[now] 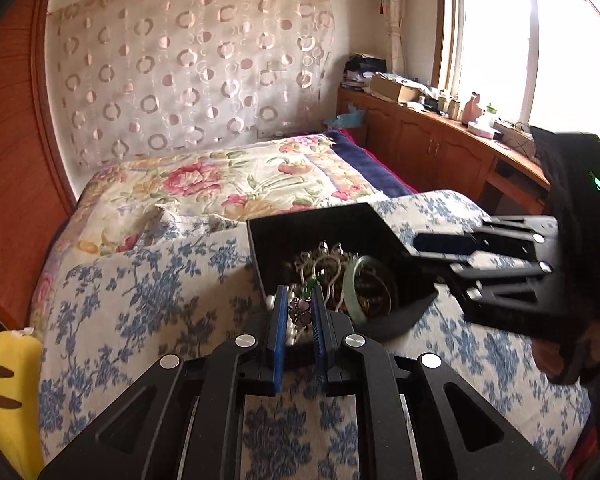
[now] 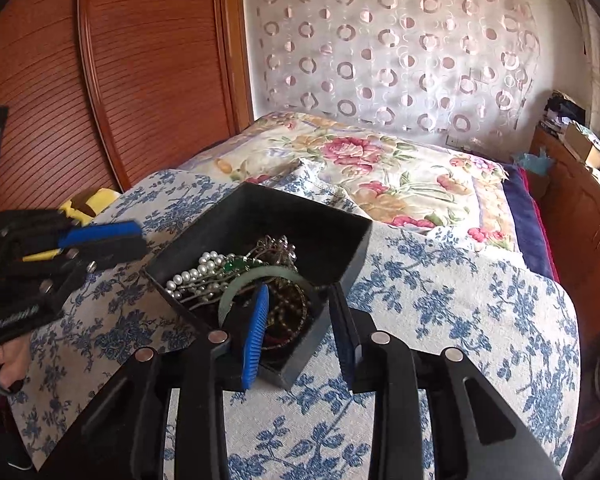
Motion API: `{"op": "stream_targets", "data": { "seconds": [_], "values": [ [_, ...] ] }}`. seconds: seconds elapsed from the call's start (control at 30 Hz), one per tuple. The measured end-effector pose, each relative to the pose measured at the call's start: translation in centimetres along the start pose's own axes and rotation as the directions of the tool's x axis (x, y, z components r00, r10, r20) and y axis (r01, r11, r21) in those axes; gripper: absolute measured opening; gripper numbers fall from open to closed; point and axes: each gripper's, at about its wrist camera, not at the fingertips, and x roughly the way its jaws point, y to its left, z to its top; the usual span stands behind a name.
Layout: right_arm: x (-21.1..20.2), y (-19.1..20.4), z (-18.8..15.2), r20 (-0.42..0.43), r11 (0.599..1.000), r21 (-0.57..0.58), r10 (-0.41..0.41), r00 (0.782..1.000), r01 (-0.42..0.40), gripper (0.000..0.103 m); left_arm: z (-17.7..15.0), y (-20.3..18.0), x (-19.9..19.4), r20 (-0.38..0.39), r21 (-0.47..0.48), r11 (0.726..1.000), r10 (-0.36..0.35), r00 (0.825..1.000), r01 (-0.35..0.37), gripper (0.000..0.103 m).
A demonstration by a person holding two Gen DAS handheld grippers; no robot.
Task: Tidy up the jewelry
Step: 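Lower ring and earring into the black box and open both tools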
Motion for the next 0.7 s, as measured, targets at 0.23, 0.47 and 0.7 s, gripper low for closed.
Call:
{"op": "stream_targets", "data": {
  "seconds": [0.23,0.47,0.7],
  "values": [
    [-1.7,-0.4,-1.0,0.019,1.000,0.011,-0.010,1.000,0.010,0.034,1.2,-1.3,1.4,0.000,0.007,1.000,-0.004,1.000,0.004,0.011],
    [-3.6,-0.2,-2.0,0.035,1.000,0.026,-0.013,0.999,0.012,0.034,1.3,-2.5,0.7,0.018,0.014,1.000,0.001,1.000,-0.002,0.034],
    [-6.6,0.2,-2.7,0.083,0.997,0.077,-0.027,0.996,0.020,0.034,0.3,-2.8,-1.9,0.041,0.000,0.999,0.034,0.999,-0.034,0.067]
  ]
}}
